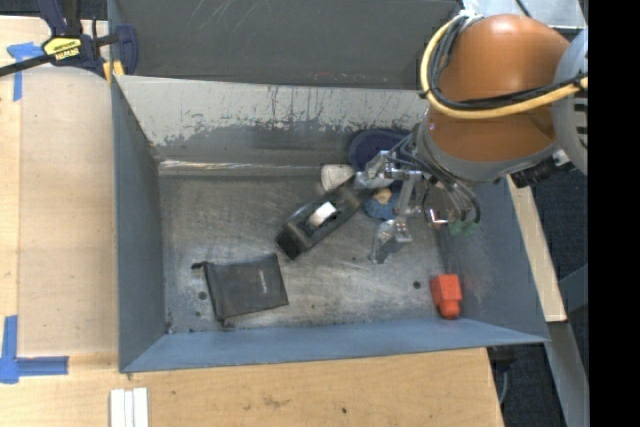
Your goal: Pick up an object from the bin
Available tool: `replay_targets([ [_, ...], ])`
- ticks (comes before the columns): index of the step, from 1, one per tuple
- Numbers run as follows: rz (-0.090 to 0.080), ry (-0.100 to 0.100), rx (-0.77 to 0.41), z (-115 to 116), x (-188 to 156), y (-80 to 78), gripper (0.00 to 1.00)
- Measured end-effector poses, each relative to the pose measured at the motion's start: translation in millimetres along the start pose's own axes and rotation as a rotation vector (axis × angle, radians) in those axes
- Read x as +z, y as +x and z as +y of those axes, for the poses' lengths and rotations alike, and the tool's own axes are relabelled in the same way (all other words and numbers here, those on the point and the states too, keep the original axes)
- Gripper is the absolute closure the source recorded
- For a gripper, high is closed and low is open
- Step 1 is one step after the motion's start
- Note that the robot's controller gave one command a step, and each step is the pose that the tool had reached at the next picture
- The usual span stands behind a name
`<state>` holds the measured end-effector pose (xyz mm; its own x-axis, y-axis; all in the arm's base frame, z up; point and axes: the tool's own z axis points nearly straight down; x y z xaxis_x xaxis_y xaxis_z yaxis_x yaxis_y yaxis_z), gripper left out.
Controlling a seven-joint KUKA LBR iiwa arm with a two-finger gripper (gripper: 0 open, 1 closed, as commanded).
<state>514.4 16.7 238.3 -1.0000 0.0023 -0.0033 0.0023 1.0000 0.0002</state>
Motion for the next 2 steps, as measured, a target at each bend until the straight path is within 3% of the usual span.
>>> replay_targets([
  [1, 0.001, 0.000, -0.282, -22.4, 118.0, -89.4, 0.00],
  [2, -0.015, 0.001, -0.224, -20.4, 149.6, -93.3, 0.00],
])
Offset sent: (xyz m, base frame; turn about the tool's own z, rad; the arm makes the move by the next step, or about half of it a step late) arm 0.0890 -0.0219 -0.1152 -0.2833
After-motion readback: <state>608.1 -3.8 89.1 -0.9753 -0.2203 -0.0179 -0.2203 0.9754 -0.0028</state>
